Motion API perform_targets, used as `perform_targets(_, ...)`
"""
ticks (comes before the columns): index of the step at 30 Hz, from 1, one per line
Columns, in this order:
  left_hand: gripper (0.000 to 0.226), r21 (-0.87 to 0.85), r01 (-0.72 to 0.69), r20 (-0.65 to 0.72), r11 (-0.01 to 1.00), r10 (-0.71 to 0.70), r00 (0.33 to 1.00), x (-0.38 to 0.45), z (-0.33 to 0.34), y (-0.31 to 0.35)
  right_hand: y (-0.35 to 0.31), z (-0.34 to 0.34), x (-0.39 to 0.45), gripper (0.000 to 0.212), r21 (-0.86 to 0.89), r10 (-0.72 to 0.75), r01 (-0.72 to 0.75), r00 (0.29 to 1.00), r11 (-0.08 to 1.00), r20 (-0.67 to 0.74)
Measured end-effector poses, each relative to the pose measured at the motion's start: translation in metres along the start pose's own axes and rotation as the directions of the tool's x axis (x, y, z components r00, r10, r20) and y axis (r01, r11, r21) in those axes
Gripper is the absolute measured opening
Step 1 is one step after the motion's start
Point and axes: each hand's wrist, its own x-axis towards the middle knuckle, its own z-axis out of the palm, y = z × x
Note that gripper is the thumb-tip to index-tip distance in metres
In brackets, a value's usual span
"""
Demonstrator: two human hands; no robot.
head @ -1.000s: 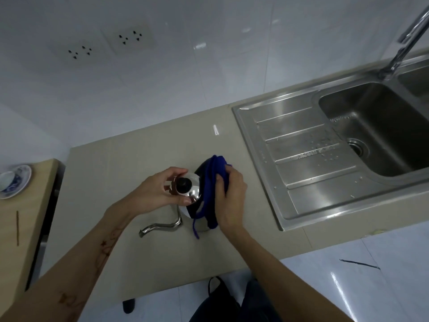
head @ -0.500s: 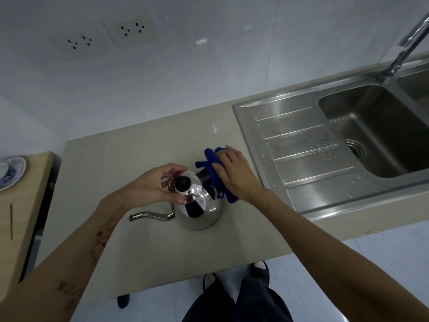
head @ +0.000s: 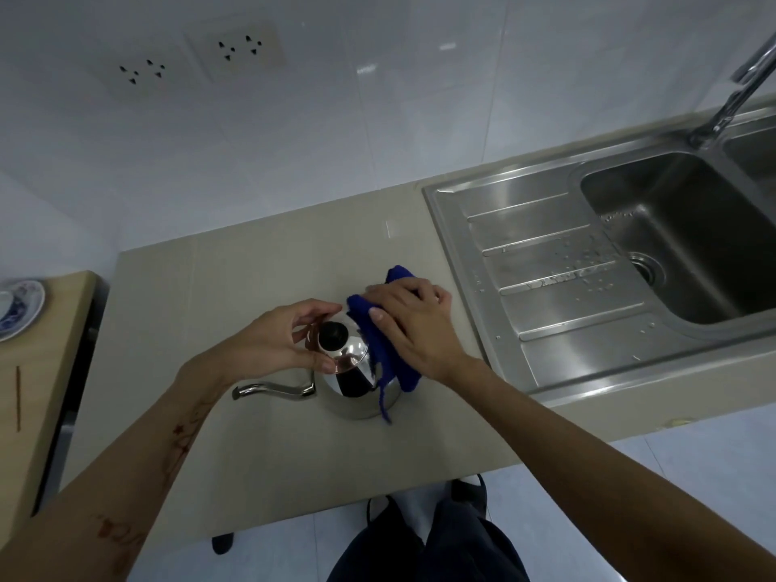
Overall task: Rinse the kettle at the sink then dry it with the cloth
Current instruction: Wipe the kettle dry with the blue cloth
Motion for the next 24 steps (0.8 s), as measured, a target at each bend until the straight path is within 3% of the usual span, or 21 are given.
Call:
perform_targets(2, 0.079, 0.004, 0.003, -0.008, 1.0, -0.003, 1.0, 0.0, -0.001, -0.001, 0.017, 0.006, 0.0, 0.045, 0.205, 0.191, -0.183, 0.981, 0.962, -0.024)
perform_targets(3, 0.078, 0.003, 0.003, -0.009, 1.0, -0.003, 1.0, -0.001, -0.001, -0.001, 0.023, 0.008, -0.001, 0.047, 0.407, 0.33, -0.306, 0.944, 0.861, 0.01)
perform_targets(4, 0.078, 0.003, 0.003, -0.009, 1.0, -0.003, 1.0, -0.001, -0.001, -0.001, 0.026, 0.01, -0.002, 0.05, 0.589, 0.468, -0.43, 0.878, 0.684, 0.098)
perform_targets(6, 0.077, 0.003, 0.0, -0.003, 1.0, 0.0, 1.0, 0.0, -0.001, 0.001, 0.032, 0.011, -0.002, 0.054, 0.69, 0.603, -0.613, 0.733, 0.386, 0.314)
perform_targets(7, 0.077, 0.005, -0.001, 0.002, 1.0, 0.001, 1.0, -0.001, 0.0, 0.001, 0.033, 0.01, -0.002, 0.055, 0.659, 0.615, -0.67, 0.69, 0.342, 0.382)
perform_targets(8, 0.076, 0.009, -0.003, 0.003, 1.0, 0.003, 1.0, -0.001, 0.0, 0.001, 0.033, 0.008, 0.0, 0.054, 0.624, 0.616, -0.696, 0.676, 0.355, 0.404)
perform_targets(9, 0.077, 0.012, -0.005, 0.002, 1.0, 0.005, 1.0, -0.001, 0.0, 0.001, 0.032, 0.005, 0.0, 0.05, 0.586, 0.605, -0.685, 0.703, 0.433, 0.375)
perform_targets(12, 0.081, 0.045, -0.016, 0.031, 0.999, 0.015, 0.999, -0.001, -0.003, 0.005, 0.029, -0.007, -0.005, 0.041, 0.274, 0.372, -0.393, 0.919, 0.878, 0.128)
perform_targets(13, 0.083, 0.076, -0.026, 0.044, 0.997, 0.023, 0.999, 0.001, -0.007, 0.008, 0.025, -0.011, -0.008, 0.042, 0.155, 0.253, -0.267, 0.962, 0.951, 0.103)
perform_targets(15, 0.083, 0.158, -0.055, 0.051, 0.986, 0.048, 0.998, 0.006, -0.016, 0.016, 0.017, -0.019, -0.013, 0.049, 0.045, 0.074, -0.081, 0.988, 0.996, 0.133)
perform_targets(18, 0.071, 0.19, -0.092, -0.024, 0.978, 0.098, 0.995, 0.01, -0.023, 0.025, 0.015, -0.028, -0.027, 0.063, 0.021, -0.132, 0.13, 0.979, 0.991, 0.156)
perform_targets(20, 0.073, 0.181, -0.114, -0.051, 0.977, 0.125, 0.991, 0.01, -0.016, 0.027, 0.012, -0.033, -0.038, 0.063, 0.092, -0.113, 0.096, 0.973, 0.991, 0.201)
perform_targets(22, 0.08, 0.182, -0.136, -0.063, 0.974, 0.15, 0.987, 0.011, -0.005, 0.027, 0.004, -0.037, -0.042, 0.059, 0.15, 0.027, -0.076, 0.953, 0.986, 0.303)
perform_targets(24, 0.078, 0.192, -0.156, -0.11, 0.969, 0.179, 0.978, 0.015, 0.001, 0.029, -0.006, -0.038, -0.037, 0.05, 0.182, 0.049, -0.107, 0.954, 0.977, 0.296)
